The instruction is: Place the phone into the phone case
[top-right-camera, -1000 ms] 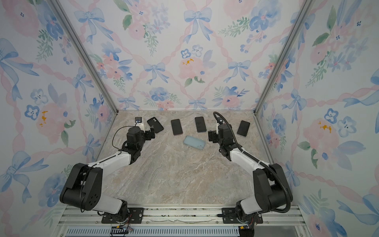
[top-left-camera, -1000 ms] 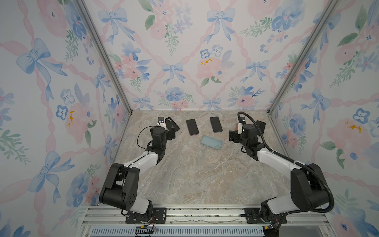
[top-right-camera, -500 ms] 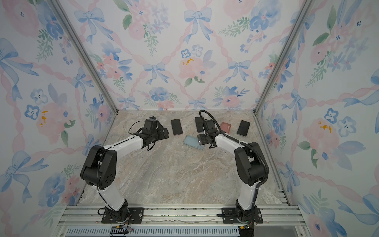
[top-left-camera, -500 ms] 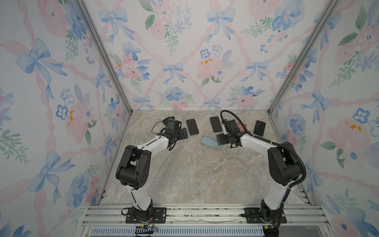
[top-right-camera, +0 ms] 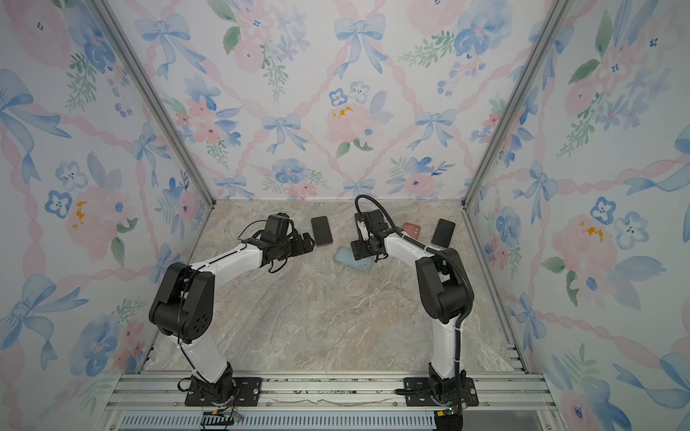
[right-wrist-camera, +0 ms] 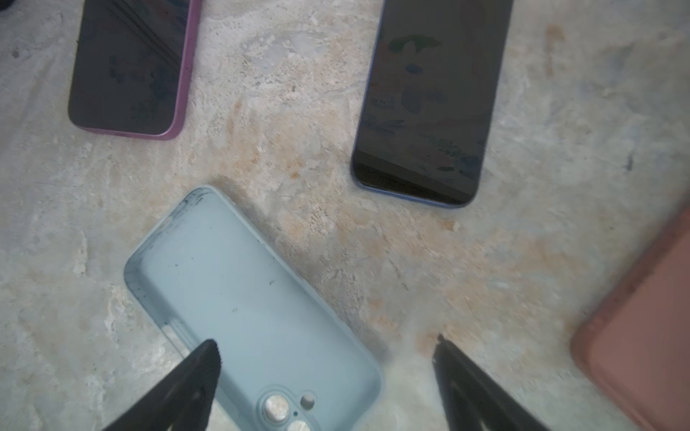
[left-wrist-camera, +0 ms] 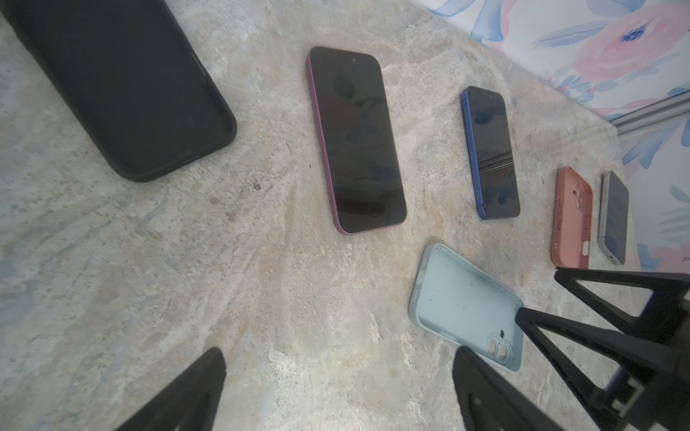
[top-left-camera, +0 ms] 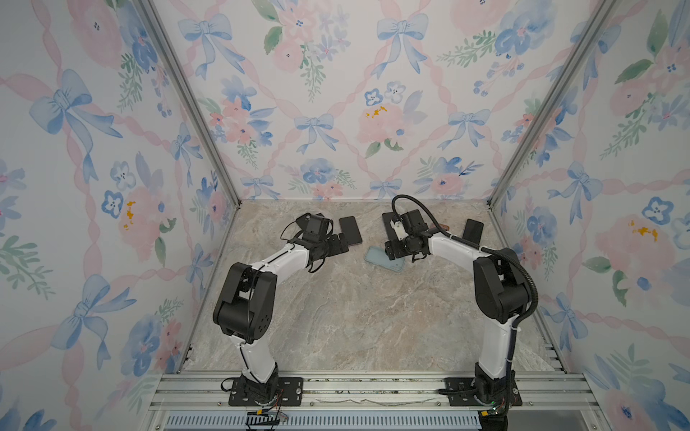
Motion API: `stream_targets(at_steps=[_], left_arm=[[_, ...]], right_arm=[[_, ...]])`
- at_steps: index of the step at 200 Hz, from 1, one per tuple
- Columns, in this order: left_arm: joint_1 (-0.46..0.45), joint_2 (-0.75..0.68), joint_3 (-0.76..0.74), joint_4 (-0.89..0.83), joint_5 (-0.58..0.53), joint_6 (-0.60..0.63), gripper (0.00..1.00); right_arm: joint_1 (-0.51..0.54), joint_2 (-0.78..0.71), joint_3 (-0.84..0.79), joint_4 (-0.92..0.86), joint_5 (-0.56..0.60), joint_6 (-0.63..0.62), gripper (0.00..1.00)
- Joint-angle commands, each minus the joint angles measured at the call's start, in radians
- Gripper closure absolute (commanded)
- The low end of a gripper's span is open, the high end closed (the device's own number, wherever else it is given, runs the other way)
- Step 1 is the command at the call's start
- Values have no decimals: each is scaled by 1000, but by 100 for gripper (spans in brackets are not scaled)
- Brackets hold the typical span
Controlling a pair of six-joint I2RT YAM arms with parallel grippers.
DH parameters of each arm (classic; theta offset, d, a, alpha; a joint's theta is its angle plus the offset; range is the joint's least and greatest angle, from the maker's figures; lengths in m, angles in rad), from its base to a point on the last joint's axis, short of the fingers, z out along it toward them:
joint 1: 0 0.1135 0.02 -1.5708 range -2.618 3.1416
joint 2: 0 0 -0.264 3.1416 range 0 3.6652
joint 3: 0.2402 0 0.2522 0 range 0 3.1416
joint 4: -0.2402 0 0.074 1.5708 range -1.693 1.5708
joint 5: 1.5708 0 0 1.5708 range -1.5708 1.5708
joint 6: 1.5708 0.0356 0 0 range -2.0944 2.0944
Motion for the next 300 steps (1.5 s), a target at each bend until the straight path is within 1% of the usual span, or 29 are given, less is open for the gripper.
stream_targets(at_steps=[1,12,27,39,56,91,111,125,136,147,157,181,204,244,266,300], left_arm=[[-12,32,9,-17,83,-6,5],[-16,32,10,-19,90,-2,4],[-24,32,8,-19,95,1,4],[-30,33,8,-18,105,0,4],[-36,34,4,-16,113,6,4],[-41,36,-11,-16,126,8,4],[-44,37,-14,-16,142,13,3],[-46,40,-14,-17,147,14,3],[-46,41,-15,-17,151,16,3],[-46,40,-18,-16,157,14,4],[-46,38,-20,-15,170,10,4],[-48,19,-25,-16,188,3,4],[-48,-8,-39,-15,183,5,4],[-47,-45,-79,-15,185,-6,4],[-52,-87,-127,-10,177,-33,4],[-55,-149,-206,7,162,-51,4]], right_arm=[[-3,47,60,-87,-44,-44,15],[-8,61,80,-104,-41,-54,20],[-12,73,98,-116,-39,-59,24],[-18,84,106,-114,-39,-59,24],[-25,114,143,-142,-54,-66,31],[-25,172,205,-195,-69,-71,38],[-26,193,240,-214,-63,-62,43],[-25,212,264,-228,-71,-61,49],[-20,225,282,-244,-73,-60,52],[-18,237,298,-262,-73,-61,56],[-13,241,303,-273,-74,-62,61],[-2,241,299,-284,-67,-61,68],[12,237,296,-295,-58,-56,72],[46,216,278,-318,-23,-57,76],[61,202,266,-328,-2,-55,81],[88,172,220,-327,-6,-18,86]])
